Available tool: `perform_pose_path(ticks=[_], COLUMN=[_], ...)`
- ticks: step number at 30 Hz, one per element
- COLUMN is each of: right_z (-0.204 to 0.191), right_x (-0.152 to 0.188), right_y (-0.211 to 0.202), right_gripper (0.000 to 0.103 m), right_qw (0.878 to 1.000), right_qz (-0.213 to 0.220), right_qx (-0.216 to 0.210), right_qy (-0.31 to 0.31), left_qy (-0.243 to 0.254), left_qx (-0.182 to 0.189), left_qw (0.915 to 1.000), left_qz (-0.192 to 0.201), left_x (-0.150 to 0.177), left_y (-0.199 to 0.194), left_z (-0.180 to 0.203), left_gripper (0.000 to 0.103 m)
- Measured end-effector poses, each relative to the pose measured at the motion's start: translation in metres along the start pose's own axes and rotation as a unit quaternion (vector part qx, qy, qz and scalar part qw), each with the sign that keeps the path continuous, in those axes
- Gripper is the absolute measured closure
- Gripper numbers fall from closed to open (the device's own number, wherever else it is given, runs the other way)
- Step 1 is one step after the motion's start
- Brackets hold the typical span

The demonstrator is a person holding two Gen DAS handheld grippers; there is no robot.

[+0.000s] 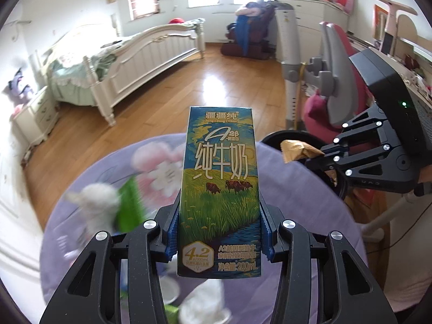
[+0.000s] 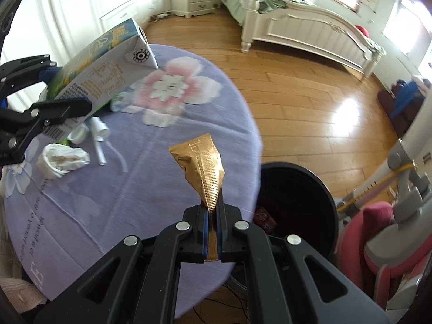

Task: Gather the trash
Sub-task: 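Carry the milk carton and gold wrapper over the bin and open both grippers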

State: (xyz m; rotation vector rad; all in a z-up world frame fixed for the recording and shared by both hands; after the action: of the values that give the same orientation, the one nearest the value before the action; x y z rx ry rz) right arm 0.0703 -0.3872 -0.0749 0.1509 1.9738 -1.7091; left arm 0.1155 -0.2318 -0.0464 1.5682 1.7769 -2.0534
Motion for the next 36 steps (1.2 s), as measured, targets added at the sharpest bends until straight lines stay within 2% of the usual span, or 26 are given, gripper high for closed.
perform_pose_path(ticks=[9, 23, 26, 29, 31, 33, 36], right_z=[0.068, 0.107, 0.115, 0.120, 0.122, 0.122, 0.122], right_x=[0.025, 0.038, 0.041, 0.043, 0.045, 0.045, 0.045], right_y=[-0.008, -0.004, -0.003, -0.001, -0.001, -0.003, -0.005], right_gripper=[0.099, 0.099, 0.098, 0.091, 0.078, 0.054, 0.050], right_qw=[0.997, 0.993, 0.991, 0.989, 0.989, 0.988, 0.988], right_qz=[0.002, 0.000, -0.004, -0.014, -0.011, -0.006, -0.003], right_qx=[0.046, 0.069, 0.078, 0.093, 0.091, 0.102, 0.100], right_qy=[0.057, 0.101, 0.110, 0.113, 0.119, 0.119, 0.119], left_qy=[0.026, 0.050, 0.053, 0.049, 0.049, 0.052, 0.056], left_qx=[0.037, 0.061, 0.053, 0.045, 0.050, 0.054, 0.052], left_qw=[0.9990, 0.9967, 0.9966, 0.9966, 0.9962, 0.9958, 0.9960], left_qz=[0.001, -0.021, -0.034, -0.049, -0.051, -0.052, -0.046], left_x=[-0.049, -0.091, -0.094, -0.095, -0.096, -0.097, -0.097], left_y=[0.049, 0.100, 0.112, 0.122, 0.124, 0.125, 0.123], left_z=[0.073, 0.131, 0.142, 0.149, 0.152, 0.156, 0.158], left_gripper=[0.057, 0.056, 0.055, 0.050, 0.049, 0.038, 0.038])
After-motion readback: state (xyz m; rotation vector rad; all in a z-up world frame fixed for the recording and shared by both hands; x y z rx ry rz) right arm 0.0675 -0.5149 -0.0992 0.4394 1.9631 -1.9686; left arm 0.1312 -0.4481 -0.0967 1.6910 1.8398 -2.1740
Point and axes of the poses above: each gripper's, at about its wrist camera, not at the fingertips, and y roughly the way its jaws point, z to its right, x to its underside, the point moved 5 cm from there along y, roughly the way its jaws point, and after that the axes turned 7 degrees about -x, right-handed, at the moved point
